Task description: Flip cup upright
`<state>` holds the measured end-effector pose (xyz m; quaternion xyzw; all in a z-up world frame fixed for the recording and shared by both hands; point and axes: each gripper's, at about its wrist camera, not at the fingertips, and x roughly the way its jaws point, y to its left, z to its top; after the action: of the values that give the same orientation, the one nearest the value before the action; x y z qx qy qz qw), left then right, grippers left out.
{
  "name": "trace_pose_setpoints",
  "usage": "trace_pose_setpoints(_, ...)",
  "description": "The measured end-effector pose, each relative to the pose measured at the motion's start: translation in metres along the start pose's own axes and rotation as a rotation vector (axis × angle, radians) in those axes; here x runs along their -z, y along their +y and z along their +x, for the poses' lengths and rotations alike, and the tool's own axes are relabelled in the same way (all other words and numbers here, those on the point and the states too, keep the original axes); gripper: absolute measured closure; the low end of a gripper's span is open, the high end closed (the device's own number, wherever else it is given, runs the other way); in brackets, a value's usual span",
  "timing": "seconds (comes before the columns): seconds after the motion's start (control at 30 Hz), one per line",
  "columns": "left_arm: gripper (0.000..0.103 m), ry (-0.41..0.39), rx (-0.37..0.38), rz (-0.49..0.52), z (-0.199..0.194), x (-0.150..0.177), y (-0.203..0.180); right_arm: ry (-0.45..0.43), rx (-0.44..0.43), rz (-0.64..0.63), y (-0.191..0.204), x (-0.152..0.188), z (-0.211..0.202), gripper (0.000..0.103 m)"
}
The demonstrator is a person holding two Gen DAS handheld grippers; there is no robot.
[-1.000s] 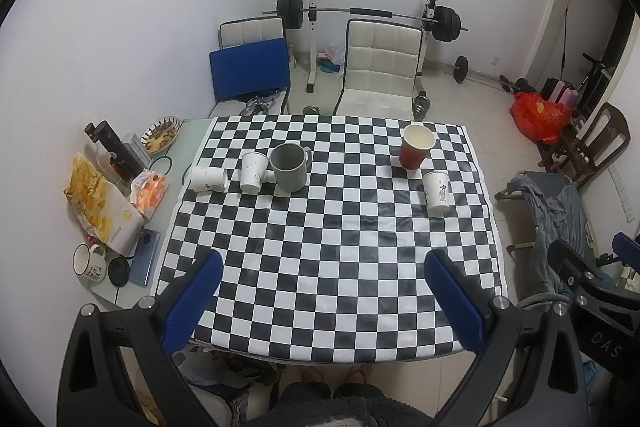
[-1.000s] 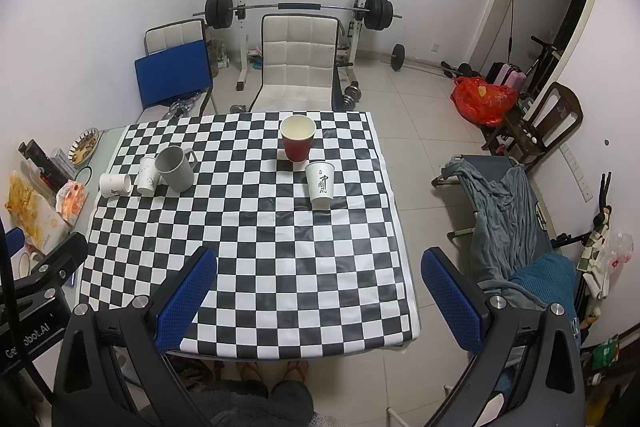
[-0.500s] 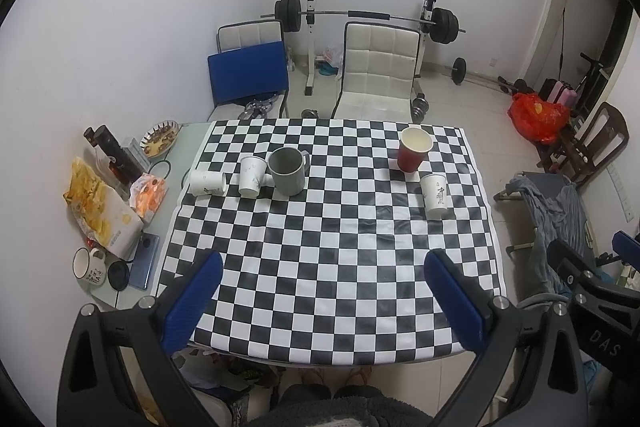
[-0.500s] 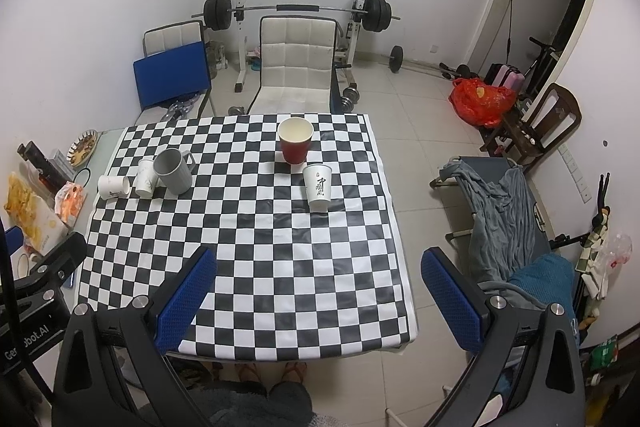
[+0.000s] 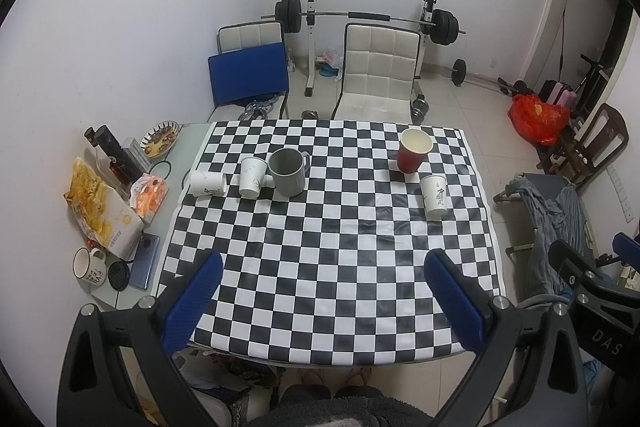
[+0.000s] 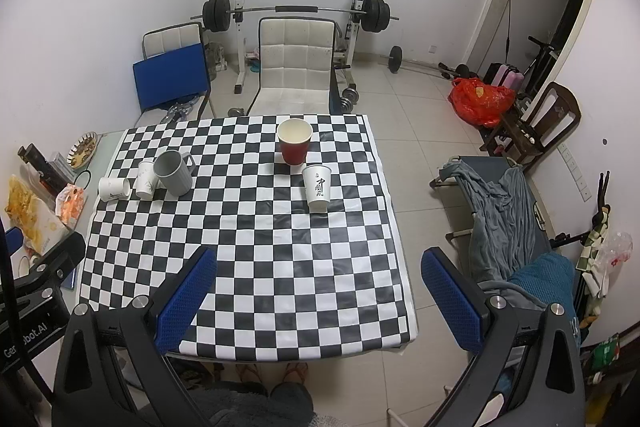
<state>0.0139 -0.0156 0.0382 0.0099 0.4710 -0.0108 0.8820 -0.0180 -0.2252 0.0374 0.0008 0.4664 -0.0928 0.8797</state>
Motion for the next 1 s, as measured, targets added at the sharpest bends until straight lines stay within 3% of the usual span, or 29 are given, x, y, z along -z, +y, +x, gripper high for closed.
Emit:
trace_pose_setpoints(0.63, 0.000, -0.008, -0.003, -0.002, 0.002, -0.010, -0.008, 0.011, 0.019, 0.019, 0.003, 0.002, 0.007, 0.000)
trace_pose_setpoints(0.83, 0.000, -0.022, -0.054, 0.033, 0.054, -0.024, -0.018, 0.036, 0.093, 0.107, 0.003, 0.000, 0.062, 0.000)
trace_pose_setpoints(1.0, 0.000, 0.001, -0.096, 0.095, 0.121, -0.029, -0.036, 0.054, 0.151, 0.170, -0.017, -0.006, 0.144, 0.000)
